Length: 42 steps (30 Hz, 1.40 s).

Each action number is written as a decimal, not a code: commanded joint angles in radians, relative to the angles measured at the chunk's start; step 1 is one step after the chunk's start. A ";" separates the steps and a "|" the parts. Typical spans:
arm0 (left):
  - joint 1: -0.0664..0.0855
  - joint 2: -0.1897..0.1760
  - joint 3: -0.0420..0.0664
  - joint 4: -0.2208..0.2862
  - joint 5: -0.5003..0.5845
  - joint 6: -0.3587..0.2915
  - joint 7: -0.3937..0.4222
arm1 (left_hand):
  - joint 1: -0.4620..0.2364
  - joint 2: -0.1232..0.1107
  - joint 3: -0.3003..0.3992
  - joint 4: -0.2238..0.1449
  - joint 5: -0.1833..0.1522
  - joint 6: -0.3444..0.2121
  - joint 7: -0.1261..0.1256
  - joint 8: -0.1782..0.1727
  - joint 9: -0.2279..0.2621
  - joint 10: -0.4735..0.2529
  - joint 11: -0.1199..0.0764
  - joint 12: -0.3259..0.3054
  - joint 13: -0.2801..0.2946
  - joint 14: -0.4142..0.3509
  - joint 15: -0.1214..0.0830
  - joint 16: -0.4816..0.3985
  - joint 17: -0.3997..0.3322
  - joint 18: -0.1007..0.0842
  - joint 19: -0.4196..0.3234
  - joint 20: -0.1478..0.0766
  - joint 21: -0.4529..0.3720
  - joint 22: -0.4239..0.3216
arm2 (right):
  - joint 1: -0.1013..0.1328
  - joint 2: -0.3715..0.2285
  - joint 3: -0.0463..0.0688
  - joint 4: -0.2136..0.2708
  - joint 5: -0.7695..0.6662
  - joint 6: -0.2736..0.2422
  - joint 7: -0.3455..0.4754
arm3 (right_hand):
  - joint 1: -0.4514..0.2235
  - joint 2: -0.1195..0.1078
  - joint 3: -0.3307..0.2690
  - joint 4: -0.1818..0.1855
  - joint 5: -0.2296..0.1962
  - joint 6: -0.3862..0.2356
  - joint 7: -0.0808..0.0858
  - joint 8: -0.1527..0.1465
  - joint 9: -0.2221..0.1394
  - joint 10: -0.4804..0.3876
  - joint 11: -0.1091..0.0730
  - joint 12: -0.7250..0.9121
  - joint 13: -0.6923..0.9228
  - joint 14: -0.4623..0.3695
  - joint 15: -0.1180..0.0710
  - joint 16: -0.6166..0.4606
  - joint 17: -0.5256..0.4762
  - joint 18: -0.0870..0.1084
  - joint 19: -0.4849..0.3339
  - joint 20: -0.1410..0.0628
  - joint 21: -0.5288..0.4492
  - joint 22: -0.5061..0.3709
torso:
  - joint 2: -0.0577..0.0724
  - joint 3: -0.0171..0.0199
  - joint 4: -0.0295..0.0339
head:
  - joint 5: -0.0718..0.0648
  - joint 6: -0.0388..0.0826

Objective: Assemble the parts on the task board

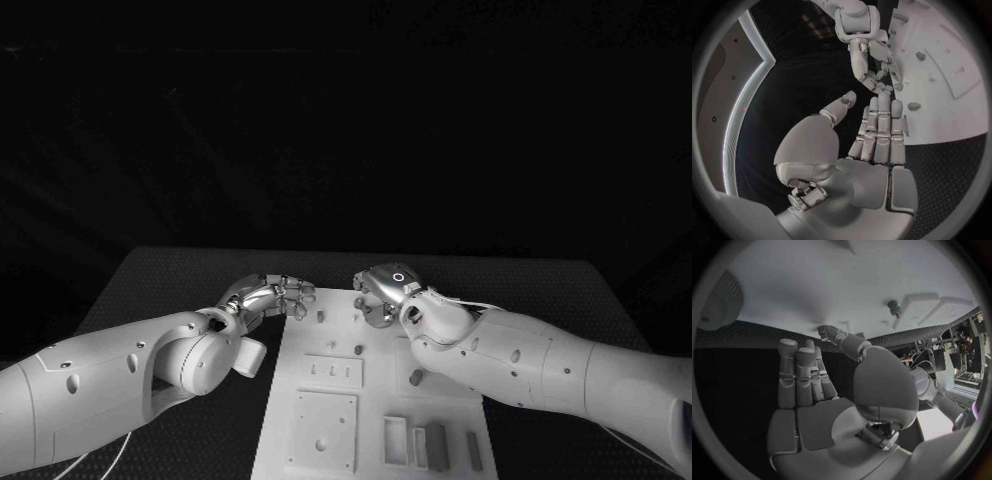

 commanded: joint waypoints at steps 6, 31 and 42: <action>0.001 -0.002 0.001 0.001 -0.003 0.003 0.006 | -0.007 0.000 0.000 -0.005 0.000 0.001 0.007 -0.007 0.001 -0.007 -0.001 -0.006 -0.001 -0.004 0.000 -0.002 -0.001 0.017 -0.005 -0.004 0.006 0.008 | 0.002 -0.035 0.000 0.041 0.031 -0.046 0.017 | 0.003 -0.008 -0.007 0.001 -0.002 -0.007 -0.002 -0.006 -0.001 -0.005 0.000 0.000 -0.004 0.000 0.007 0.008 -0.001 0.062 -0.006 -0.001 -0.005 0.013 | 0.000 0.0006 -0.0003 | -0.001 0.002; 0.001 -0.010 0.001 -0.019 -0.003 0.004 0.015 | -0.005 0.001 0.001 -0.005 0.000 0.011 0.003 -0.007 0.008 0.017 -0.006 0.000 0.006 -0.003 0.000 -0.001 -0.001 0.016 -0.005 -0.005 0.008 0.008 | 0.044 -0.343 0.075 0.224 0.343 0.185 0.154 | -0.045 -0.003 -0.178 -0.024 0.021 -0.005 -0.020 -0.005 0.001 0.203 -0.072 0.196 0.232 -0.015 -0.064 0.029 -0.012 0.062 -0.019 -0.010 0.006 0.017 | -0.011 0.0124 -0.0309 | -0.009 0.022; 0.001 -0.003 0.001 -0.022 -0.003 0.009 0.015 | -0.005 0.000 0.001 -0.005 0.000 0.011 0.003 -0.007 0.008 0.016 -0.006 -0.001 0.006 -0.003 0.000 -0.001 -0.001 0.016 -0.006 -0.005 0.008 0.008 | 0.036 -0.290 0.072 0.114 0.339 0.262 0.154 | -0.051 0.016 -0.202 -0.023 0.033 -0.004 -0.028 -0.027 -0.009 -0.062 -0.085 0.924 0.983 -0.030 -0.075 0.144 0.066 0.062 0.004 -0.023 0.091 0.026 | -0.011 0.0137 -0.0305 | -0.014 0.022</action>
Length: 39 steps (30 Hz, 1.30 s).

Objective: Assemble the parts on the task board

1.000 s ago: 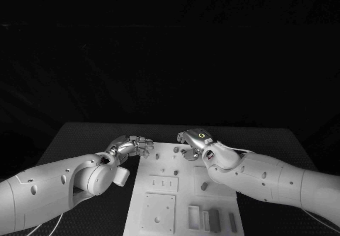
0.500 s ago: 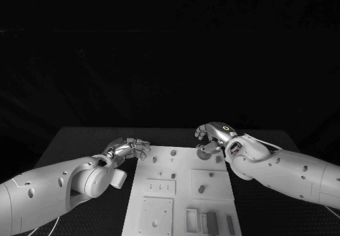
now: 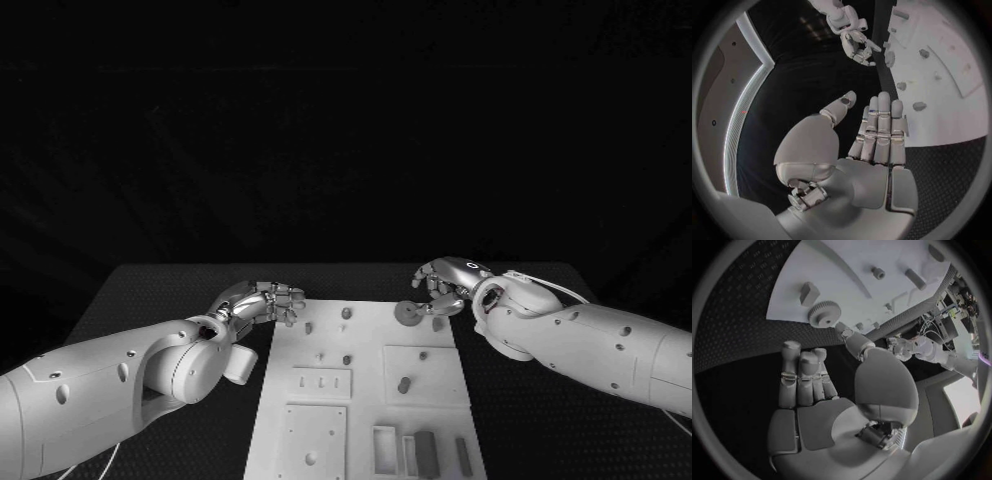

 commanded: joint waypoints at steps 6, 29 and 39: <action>0.000 0.007 0.001 -0.003 -0.003 0.012 0.013 | -0.005 0.001 0.001 -0.005 0.000 0.007 -0.001 -0.004 0.001 0.004 -0.002 -0.002 0.001 -0.004 0.000 -0.001 -0.002 0.019 -0.006 -0.005 0.004 0.007 | -0.018 0.049 -0.001 -0.076 0.012 0.071 0.026 | -0.018 0.022 -0.001 -0.006 0.008 0.025 0.001 -0.003 -0.001 -0.009 -0.007 0.129 0.072 -0.004 0.002 0.062 0.070 0.039 0.013 -0.007 0.074 0.025 | 0.000 -0.0022 0.0042 | -0.004 -0.006; 0.000 0.005 0.001 0.000 -0.003 0.013 0.011 | -0.006 0.002 0.001 -0.005 0.000 0.006 0.000 -0.005 0.002 0.002 -0.002 -0.005 0.001 -0.004 0.000 -0.001 -0.002 0.018 -0.006 -0.005 0.004 0.007 | -0.035 0.071 -0.004 -0.100 0.012 0.101 0.036 | -0.001 0.074 0.073 0.007 -0.031 0.115 -0.014 0.041 0.017 -0.010 -0.020 0.163 0.075 -0.005 -0.007 0.068 0.108 0.039 0.001 -0.005 0.118 0.023 | -0.002 -0.0034 0.0015 | 0.003 -0.021; 0.000 0.006 0.001 0.000 -0.003 0.014 0.011 | -0.006 0.002 0.001 -0.005 0.000 0.006 0.000 -0.006 0.002 0.001 -0.002 -0.006 0.001 -0.004 0.000 -0.001 -0.002 0.018 -0.006 -0.005 0.004 0.007 | -0.039 0.082 -0.007 -0.100 -0.026 0.104 0.022 | -0.021 0.067 0.104 0.027 -0.032 0.137 -0.023 0.047 0.022 -0.010 -0.028 0.168 0.070 -0.004 -0.016 0.064 0.120 0.039 -0.005 -0.002 0.138 0.023 | -0.002 -0.0034 0.0020 | 0.003 -0.024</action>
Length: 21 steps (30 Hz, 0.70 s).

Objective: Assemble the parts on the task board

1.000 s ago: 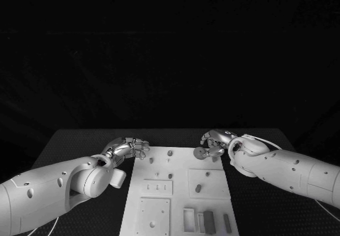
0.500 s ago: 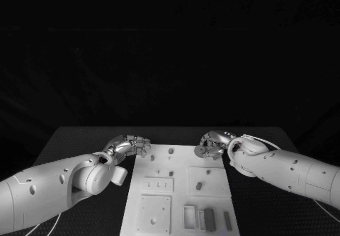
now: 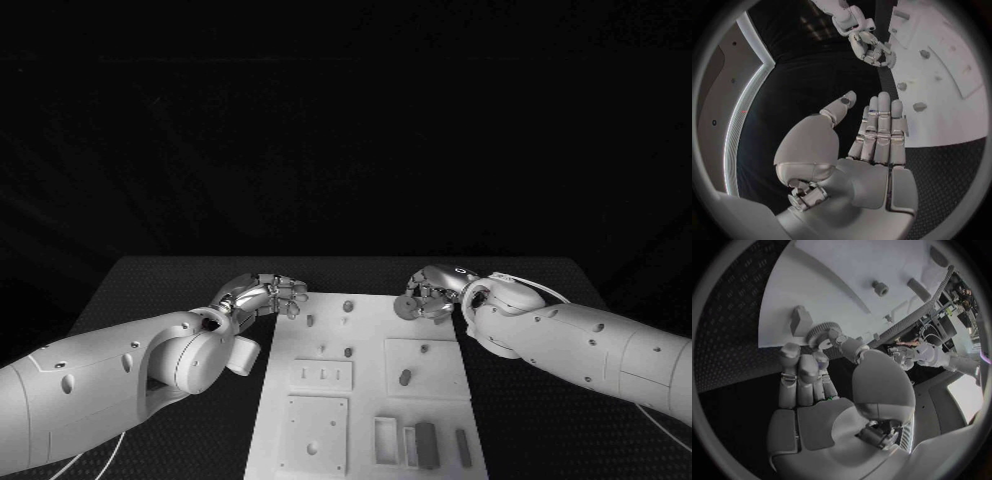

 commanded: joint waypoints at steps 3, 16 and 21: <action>0.001 0.002 0.001 0.003 -0.003 0.013 0.011 | -0.006 0.002 0.001 -0.005 0.000 0.006 0.000 -0.006 0.002 0.001 -0.002 -0.006 0.001 -0.004 0.000 -0.001 -0.001 0.016 -0.002 -0.001 0.004 0.007 | -0.008 0.006 -0.006 0.001 -0.057 0.028 -0.015 | -0.021 -0.009 -0.005 0.001 -0.003 0.126 -0.009 0.004 0.002 -0.008 -0.017 0.008 -0.003 0.004 -0.008 -0.001 0.004 0.040 -0.009 -0.002 0.009 0.023 | 0.000 -0.0005 0.0001 | -0.004 -0.003; 0.001 0.001 0.001 0.005 -0.003 0.012 0.010 | -0.007 0.001 0.000 -0.005 0.000 0.005 0.001 -0.008 0.002 0.000 -0.001 -0.008 0.001 -0.005 0.000 -0.001 -0.001 0.016 -0.003 -0.001 0.004 0.007 | -0.009 0.013 -0.011 0.007 -0.098 0.009 -0.044 | -0.063 -0.034 -0.047 0.007 0.006 0.111 -0.004 -0.012 -0.003 -0.012 -0.012 0.010 -0.010 0.009 -0.004 -0.007 0.014 0.040 -0.013 -0.001 0.021 0.020 | 0.000 -0.0006 0.0007 | -0.004 -0.003; 0.001 0.001 0.001 0.005 -0.003 0.012 0.010 | -0.007 0.001 0.000 -0.005 0.000 0.004 0.001 -0.008 0.002 -0.001 -0.001 -0.009 0.001 -0.005 0.000 -0.001 -0.001 0.016 -0.003 -0.001 0.004 0.007 | -0.009 0.018 -0.014 0.007 -0.110 0.009 -0.049 | -0.078 -0.036 -0.062 0.008 0.013 0.111 -0.003 -0.013 -0.003 -0.013 -0.011 0.011 -0.012 0.010 -0.003 -0.009 0.017 0.040 -0.014 -0.002 0.023 0.020 | 0.000 -0.0003 0.0009 | -0.004 -0.002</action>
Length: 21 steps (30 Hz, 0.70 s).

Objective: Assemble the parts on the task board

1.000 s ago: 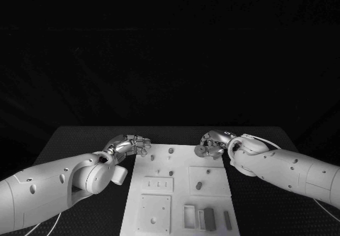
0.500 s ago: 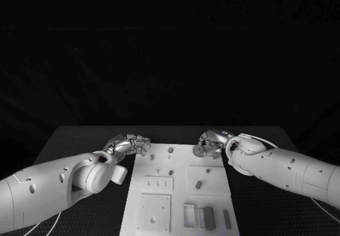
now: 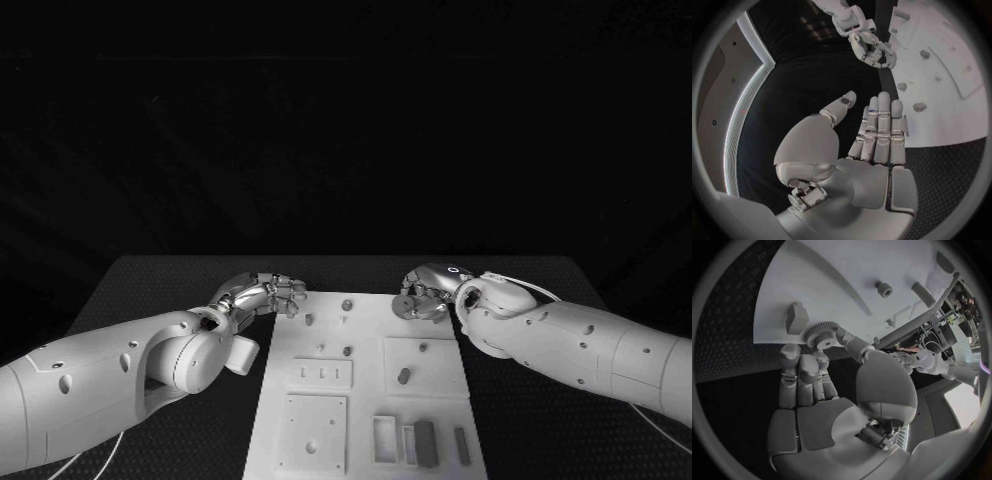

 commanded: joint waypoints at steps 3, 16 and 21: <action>0.001 0.002 0.001 0.003 -0.003 0.012 0.010 | -0.007 0.001 0.000 -0.005 0.000 0.004 0.001 -0.005 0.001 -0.001 -0.001 -0.005 0.001 -0.005 0.000 -0.001 -0.001 0.016 -0.003 -0.001 0.005 0.007 | -0.013 0.009 -0.010 -0.004 -0.045 0.025 -0.026 | -0.008 0.006 -0.007 0.000 0.006 0.118 -0.004 0.002 0.002 -0.013 -0.011 0.006 -0.002 0.007 -0.001 -0.005 0.003 0.040 -0.009 -0.001 0.007 0.019 | 0.000 0.0000 0.0005 | -0.001 0.000; 0.001 0.000 0.001 0.003 -0.003 0.012 0.009 | -0.007 0.001 0.000 -0.005 0.000 0.004 0.001 -0.005 0.002 -0.001 -0.001 -0.006 0.001 -0.005 0.000 -0.001 -0.002 0.016 -0.003 -0.001 0.005 0.007 | -0.024 0.008 -0.013 -0.012 -0.072 0.028 -0.027 | 0.058 0.047 0.066 -0.013 -0.014 0.160 -0.022 0.026 0.022 0.004 -0.028 0.008 -0.016 0.016 -0.016 -0.011 0.013 0.040 -0.006 -0.003 0.013 0.017 | 0.001 0.0005 0.0002 | 0.001 -0.003; 0.001 -0.001 0.001 0.004 -0.003 0.011 0.009 | -0.007 0.001 0.001 -0.005 0.000 0.004 0.001 -0.006 0.002 -0.001 -0.001 -0.006 0.001 -0.005 0.000 -0.001 -0.002 0.016 -0.003 -0.001 0.005 0.007 | -0.025 0.004 -0.013 -0.014 -0.070 0.035 -0.022 | 0.072 0.047 0.085 -0.024 -0.013 0.155 -0.021 0.023 0.025 0.003 -0.027 0.005 -0.020 0.016 -0.016 -0.013 0.015 0.039 -0.009 0.000 0.014 0.017 | 0.000 0.0009 -0.0008 | 0.002 -0.005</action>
